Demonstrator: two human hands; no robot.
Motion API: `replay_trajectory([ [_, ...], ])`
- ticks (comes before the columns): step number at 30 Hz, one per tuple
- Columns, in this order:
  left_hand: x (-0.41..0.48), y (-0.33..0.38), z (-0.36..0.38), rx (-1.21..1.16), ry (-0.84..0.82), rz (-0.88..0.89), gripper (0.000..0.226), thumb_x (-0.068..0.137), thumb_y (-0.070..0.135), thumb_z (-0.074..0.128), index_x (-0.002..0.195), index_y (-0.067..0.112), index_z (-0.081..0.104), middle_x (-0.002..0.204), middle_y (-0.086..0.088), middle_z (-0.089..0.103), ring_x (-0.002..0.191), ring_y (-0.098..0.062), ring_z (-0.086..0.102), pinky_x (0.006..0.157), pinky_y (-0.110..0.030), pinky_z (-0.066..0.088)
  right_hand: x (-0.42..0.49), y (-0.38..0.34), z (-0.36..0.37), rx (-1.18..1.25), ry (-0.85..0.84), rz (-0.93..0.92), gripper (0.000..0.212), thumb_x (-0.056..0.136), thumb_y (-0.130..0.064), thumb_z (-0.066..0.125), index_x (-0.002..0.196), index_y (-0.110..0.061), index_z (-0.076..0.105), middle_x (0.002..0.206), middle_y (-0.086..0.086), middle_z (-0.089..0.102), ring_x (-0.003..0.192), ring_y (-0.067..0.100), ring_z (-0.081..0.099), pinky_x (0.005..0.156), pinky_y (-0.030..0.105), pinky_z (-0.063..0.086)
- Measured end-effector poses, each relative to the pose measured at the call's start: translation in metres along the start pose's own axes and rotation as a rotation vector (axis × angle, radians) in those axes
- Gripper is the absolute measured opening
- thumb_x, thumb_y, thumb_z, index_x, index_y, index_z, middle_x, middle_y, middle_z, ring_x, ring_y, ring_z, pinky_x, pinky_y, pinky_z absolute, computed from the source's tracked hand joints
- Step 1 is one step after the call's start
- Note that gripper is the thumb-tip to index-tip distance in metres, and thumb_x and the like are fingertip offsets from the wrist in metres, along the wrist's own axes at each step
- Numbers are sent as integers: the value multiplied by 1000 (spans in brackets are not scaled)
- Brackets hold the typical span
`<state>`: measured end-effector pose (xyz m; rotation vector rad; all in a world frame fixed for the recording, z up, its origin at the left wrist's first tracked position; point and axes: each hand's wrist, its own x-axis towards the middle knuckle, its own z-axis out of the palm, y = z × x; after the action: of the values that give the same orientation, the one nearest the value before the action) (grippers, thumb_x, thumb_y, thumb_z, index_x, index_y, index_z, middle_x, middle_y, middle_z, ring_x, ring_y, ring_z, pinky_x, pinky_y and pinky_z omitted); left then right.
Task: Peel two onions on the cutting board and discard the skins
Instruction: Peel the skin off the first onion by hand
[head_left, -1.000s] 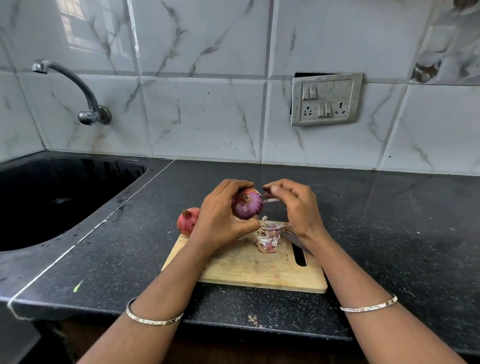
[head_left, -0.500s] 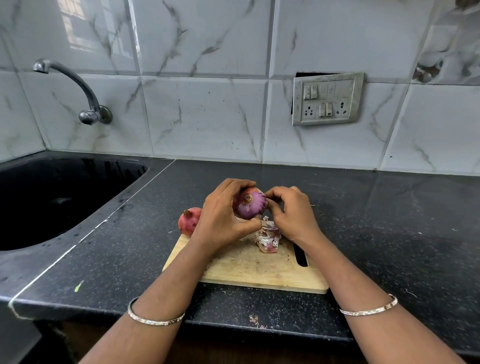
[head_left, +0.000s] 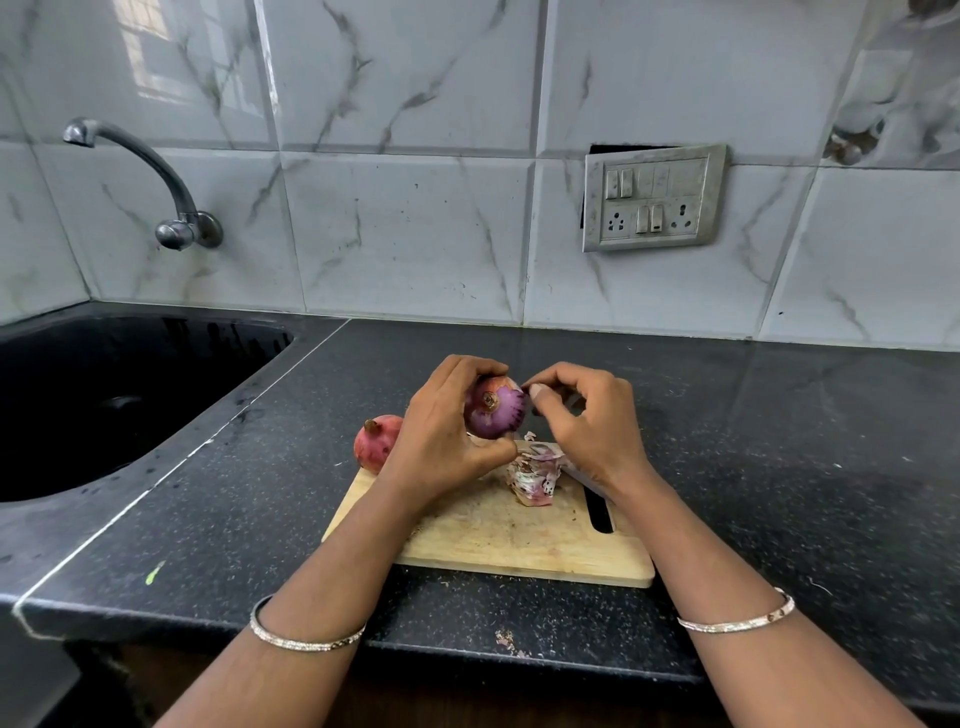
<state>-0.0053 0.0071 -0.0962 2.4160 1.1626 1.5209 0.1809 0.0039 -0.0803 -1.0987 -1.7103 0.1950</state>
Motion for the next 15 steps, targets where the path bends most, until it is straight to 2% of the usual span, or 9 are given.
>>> replay_trajectory([
  [6, -1, 0, 1, 16, -34, -13, 63, 65, 41, 69, 124, 20, 61, 118, 9, 57, 104, -2, 55, 90, -6, 39, 1, 4, 3, -24, 63, -52, 17, 88, -5, 66, 89, -17, 78, 82, -12, 73, 77, 6, 66, 64, 21, 51],
  [9, 0, -1, 1, 22, -43, -10, 64, 65, 41, 69, 124, 19, 61, 119, 9, 57, 105, -3, 57, 91, -8, 41, 1, 1, 2, 16, 39, -85, 5, 90, -16, 73, 87, -17, 77, 81, -11, 73, 76, 8, 67, 66, 29, 54],
  [11, 0, -1, 0, 23, -51, -8, 64, 65, 42, 69, 124, 18, 62, 119, 8, 57, 106, -5, 57, 92, -10, 42, 1, 0, 4, 22, 18, -105, 6, 88, -23, 77, 89, -18, 78, 82, -11, 73, 77, 8, 68, 68, 34, 57],
  [15, 0, -1, -1, 24, -52, -9, 66, 64, 44, 69, 125, 18, 63, 121, 7, 56, 106, -5, 57, 92, -8, 42, 2, 4, 4, 52, 39, -90, 5, 85, -21, 81, 90, -19, 82, 83, -10, 75, 77, 8, 69, 68, 32, 57],
])
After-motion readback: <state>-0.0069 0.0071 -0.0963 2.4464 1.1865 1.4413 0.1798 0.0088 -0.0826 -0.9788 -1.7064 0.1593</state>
